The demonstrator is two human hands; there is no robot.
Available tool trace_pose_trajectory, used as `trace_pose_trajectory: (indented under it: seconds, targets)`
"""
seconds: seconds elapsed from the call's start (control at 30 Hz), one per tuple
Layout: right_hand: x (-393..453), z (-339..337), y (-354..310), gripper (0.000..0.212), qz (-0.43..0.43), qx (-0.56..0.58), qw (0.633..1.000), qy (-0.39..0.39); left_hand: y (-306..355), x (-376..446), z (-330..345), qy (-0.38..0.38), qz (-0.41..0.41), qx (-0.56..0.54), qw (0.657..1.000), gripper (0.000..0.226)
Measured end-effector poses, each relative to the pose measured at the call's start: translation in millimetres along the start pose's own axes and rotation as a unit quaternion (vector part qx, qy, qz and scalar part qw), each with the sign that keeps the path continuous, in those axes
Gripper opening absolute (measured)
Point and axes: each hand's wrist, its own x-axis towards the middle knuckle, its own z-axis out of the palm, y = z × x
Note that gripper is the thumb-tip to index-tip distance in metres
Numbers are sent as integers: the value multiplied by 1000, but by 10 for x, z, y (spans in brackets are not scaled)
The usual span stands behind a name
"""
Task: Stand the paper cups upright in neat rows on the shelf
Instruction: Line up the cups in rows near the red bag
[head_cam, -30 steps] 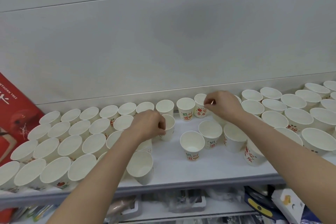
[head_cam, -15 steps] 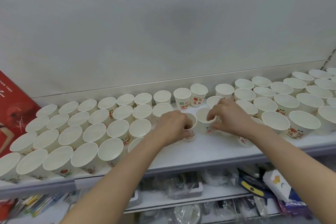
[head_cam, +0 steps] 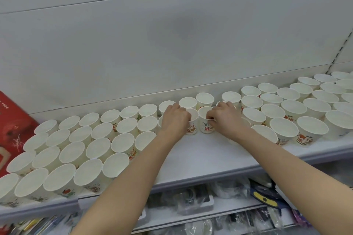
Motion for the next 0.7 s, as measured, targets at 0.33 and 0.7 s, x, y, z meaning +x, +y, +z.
trace_pose_trajectory:
  seconds: [0.33, 0.7]
  targets:
    - [32, 28, 49, 19, -2, 10, 1000, -8, -150, 58, -85, -14, 41, -88, 995, 28]
    - [711, 108, 301, 32, 19, -34, 992, -123, -237, 468, 121, -89, 6, -56, 994, 39]
